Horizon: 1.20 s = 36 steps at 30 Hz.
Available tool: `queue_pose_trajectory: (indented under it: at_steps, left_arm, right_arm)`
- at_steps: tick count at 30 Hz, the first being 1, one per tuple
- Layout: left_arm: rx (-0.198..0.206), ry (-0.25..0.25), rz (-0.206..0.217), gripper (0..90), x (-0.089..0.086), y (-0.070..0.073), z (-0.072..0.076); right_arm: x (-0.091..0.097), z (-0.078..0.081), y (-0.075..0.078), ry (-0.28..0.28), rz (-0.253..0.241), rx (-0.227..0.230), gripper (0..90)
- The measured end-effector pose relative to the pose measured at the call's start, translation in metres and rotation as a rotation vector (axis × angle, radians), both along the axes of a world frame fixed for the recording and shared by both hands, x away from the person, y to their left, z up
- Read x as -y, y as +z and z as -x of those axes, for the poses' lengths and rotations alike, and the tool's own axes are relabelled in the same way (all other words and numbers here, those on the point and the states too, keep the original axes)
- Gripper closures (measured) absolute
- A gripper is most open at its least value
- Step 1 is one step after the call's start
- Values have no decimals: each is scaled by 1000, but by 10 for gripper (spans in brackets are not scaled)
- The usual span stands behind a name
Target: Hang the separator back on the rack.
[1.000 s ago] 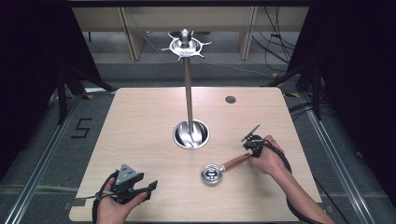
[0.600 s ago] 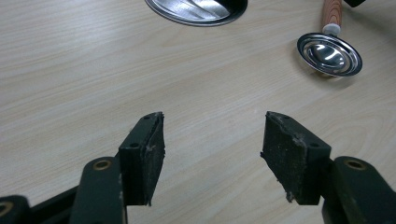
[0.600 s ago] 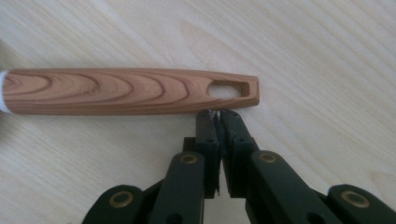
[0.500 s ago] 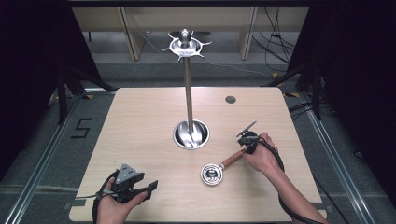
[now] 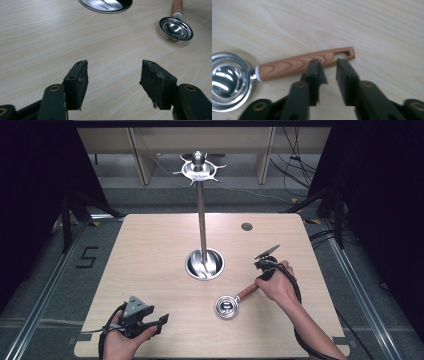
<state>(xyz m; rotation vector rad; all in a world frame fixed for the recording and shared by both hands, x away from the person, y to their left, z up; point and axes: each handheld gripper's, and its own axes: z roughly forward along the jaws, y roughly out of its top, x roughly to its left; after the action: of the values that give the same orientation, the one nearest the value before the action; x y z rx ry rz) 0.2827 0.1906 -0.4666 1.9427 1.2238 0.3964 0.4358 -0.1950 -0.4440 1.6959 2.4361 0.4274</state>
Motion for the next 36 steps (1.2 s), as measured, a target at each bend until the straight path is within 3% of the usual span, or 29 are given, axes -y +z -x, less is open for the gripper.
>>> queue_pose_trajectory:
  at_steps: [1, 3, 4, 5, 6, 8, 9, 10, 12, 13, 14, 15, 17, 19, 23, 24, 27, 30, 31, 32, 33, 35, 36]
  left_arm:
    - [3, 2, 6, 382, 0, 0, 0]
    - [4, 0, -1, 382, 0, -1, 0]
    - [-16, -4, -10, 382, 0, -1, 0]
    - [-23, -38, -49, 382, -3, 0, -1]
    - [-32, -50, -67, 382, -5, 1, -1]
    - [-21, -39, -47, 381, -3, 0, -1]
    - [-7, -6, -6, 382, 1, -1, -1]
    - [-3, -5, 1, 382, 2, -2, -1]
    - [-28, -58, -61, 382, -3, 2, -2]
    - [-33, -62, -65, 382, -3, 1, -2]
    - [-33, -62, -65, 381, -3, 1, -2]
    - [-17, -21, -12, 382, 1, -1, -2]
    - [-3, -21, -6, 381, 1, -2, -1]
    - [-3, -12, 4, 382, 1, -2, -2]
    - [0, -20, 5, 384, 2, -2, -2]
    - [-19, -42, -51, 384, 0, 1, -1]
    - [-1, -23, -1, 384, 3, -2, -2]
    - [-2, -23, -2, 384, 3, -2, -2]
    - [-2, -23, -2, 384, 3, -2, -2]
    - [-13, -57, -47, 384, 0, 0, -2]
    - [-3, -22, -7, 384, 3, -2, -2]
    - [-7, -18, -6, 384, 4, -2, -2]
    - [-7, -19, -14, 384, 4, -2, -2]
  right_arm:
    - [-2, -1, 2, -35, -5, -35, 624]
    - [-2, -2, 1, -62, -22, -51, 611]
    - [-2, -4, 0, -92, -42, -75, 569]
    - [-3, -5, 0, -100, -46, -105, 546]
    - [-3, -6, -1, -109, -63, -97, 516]
    - [-3, -7, 0, -141, -63, -103, 479]
    - [-4, -7, 0, -169, -73, -115, 460]
    - [-4, -8, -1, -169, -63, -119, 443]
    - [-4, -8, -4, -188, -58, -114, 421]
    - [-5, -9, -6, -195, -57, -105, 421]
    - [-5, -9, -6, -195, -57, -105, 421]
    - [-6, -11, -6, -207, -64, -130, 414]
    - [-8, -12, -10, -217, -77, -121, 408]
    - [-10, -15, -10, -228, -74, -154, 397]
    - [-12, -17, -15, -224, -69, -198, 381]
    - [-12, -18, -17, -235, -68, -200, 375]
    - [-13, -19, -20, -254, -95, -211, 366]
    - [-13, -20, -20, -272, -122, -228, 360]
    - [-13, -20, -20, -272, -122, -228, 360]
    - [-12, -20, -21, -262, -116, -219, 355]
    - [-10, -22, -25, -218, -117, -176, 355]
    - [-10, -22, -25, -217, -116, -192, 358]
    - [-15, -24, -22, -291, -124, -252, 359]
